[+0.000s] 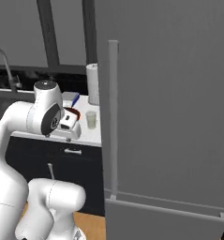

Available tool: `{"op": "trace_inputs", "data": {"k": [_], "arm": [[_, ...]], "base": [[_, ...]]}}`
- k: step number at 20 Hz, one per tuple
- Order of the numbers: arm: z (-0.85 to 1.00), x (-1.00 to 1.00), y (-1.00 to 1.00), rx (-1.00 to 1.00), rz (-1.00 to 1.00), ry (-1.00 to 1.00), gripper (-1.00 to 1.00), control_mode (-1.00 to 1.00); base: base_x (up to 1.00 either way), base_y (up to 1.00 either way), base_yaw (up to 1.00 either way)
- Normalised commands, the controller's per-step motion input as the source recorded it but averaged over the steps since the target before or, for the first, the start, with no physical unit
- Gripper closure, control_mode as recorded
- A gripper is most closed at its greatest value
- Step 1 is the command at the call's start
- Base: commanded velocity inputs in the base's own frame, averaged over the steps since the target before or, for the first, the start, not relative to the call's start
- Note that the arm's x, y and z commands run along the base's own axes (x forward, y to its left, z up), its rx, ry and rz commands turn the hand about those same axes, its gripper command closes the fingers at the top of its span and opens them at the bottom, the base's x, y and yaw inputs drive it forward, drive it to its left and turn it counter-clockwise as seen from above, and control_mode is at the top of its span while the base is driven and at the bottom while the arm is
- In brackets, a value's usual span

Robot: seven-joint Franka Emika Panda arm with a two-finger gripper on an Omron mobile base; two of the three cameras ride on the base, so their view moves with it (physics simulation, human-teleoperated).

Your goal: Grab a lemon wedge from the fridge and one ice cube from the ice bowl, and put them in the glass of lemonade.

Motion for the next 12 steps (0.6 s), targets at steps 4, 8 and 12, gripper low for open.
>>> {"op": "trace_inputs", "data": {"k": [4,8,12], "arm": [[0.0,0.0,0.0,0.0,0.0,0.0,-1.0,1.0],[0.0,0.0,0.0,0.0,0.0,0.0,-1.0,1.0],[0.0,0.0,0.0,0.0,0.0,0.0,-1.0,1.0]], "base": [[0.47,0.9,0.0],[0.87,0.24,0.0],[0.71,-0.01,-0.05]]}}
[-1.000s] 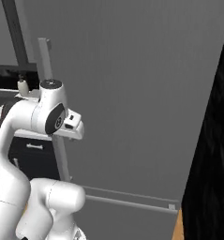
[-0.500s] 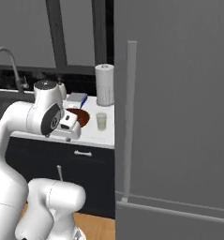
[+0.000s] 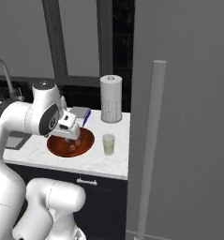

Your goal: Grab a lemon wedge from the fridge and one ice cube from the ice bowl, and put them in the glass of lemonade.

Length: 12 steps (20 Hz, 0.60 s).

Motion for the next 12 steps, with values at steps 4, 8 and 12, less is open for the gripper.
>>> {"op": "trace_inputs", "data": {"k": [4,8,12], "arm": [[0.0,0.0,0.0,0.0,0.0,0.0,-1.0,1.0],[0.0,0.0,0.0,0.0,0.0,0.0,-1.0,1.0],[-0.19,0.42,0.32,-0.08,-0.18,0.35,-1.0,-1.0]], "base": [[0.51,0.02,-0.11],[0.47,0.03,-0.18],[0.0,0.0,0.0]]}}
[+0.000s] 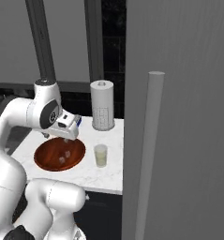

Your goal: Grab a lemon wedge from the fridge and one ice cube from the ice bowl, and put them in the glass of lemonade.

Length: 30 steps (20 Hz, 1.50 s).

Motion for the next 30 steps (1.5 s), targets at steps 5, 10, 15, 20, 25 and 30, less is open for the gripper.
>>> {"op": "trace_inputs", "data": {"k": [5,10,15,20,25,30], "arm": [[-0.42,0.35,0.47,-0.1,-0.06,0.35,-1.0,-1.0],[-0.8,0.32,0.41,-0.02,-0.01,0.25,-1.0,-1.0],[-0.7,0.36,0.4,0.0,0.0,0.05,-1.0,-1.0],[-0.52,0.2,0.06,0.0,0.08,0.01,-1.0,-1.0],[-0.3,0.0,0.0,0.01,0.04,0.04,-1.0,-1.0],[-0.24,0.01,-0.03,-0.01,0.08,0.01,-1.0,-1.0]], "base": [[0.0,0.0,0.0],[0.0,0.0,0.0],[0.0,0.0,0.0],[0.0,0.0,0.0],[0.0,0.0,0.0],[0.0,0.0,0.0]]}}
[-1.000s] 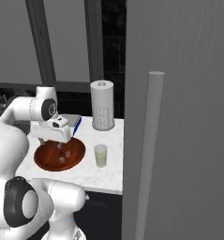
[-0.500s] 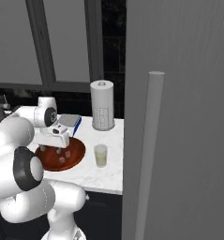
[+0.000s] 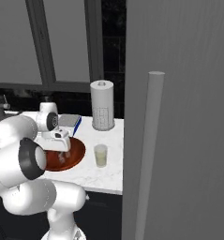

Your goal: Grab a lemon wedge from the fridge and one ice cube from the ice bowl, and put them in the glass of lemonade.

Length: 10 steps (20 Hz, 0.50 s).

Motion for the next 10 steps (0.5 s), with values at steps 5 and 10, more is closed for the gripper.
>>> {"op": "trace_inputs", "data": {"k": [5,10], "arm": [[-0.08,0.2,-0.16,0.0,0.11,0.0,-1.0,-1.0],[0.0,0.14,-0.06,0.0,0.08,0.0,-1.0,-1.0]], "base": [[0.0,0.0,0.0],[0.0,0.0,0.0]]}}
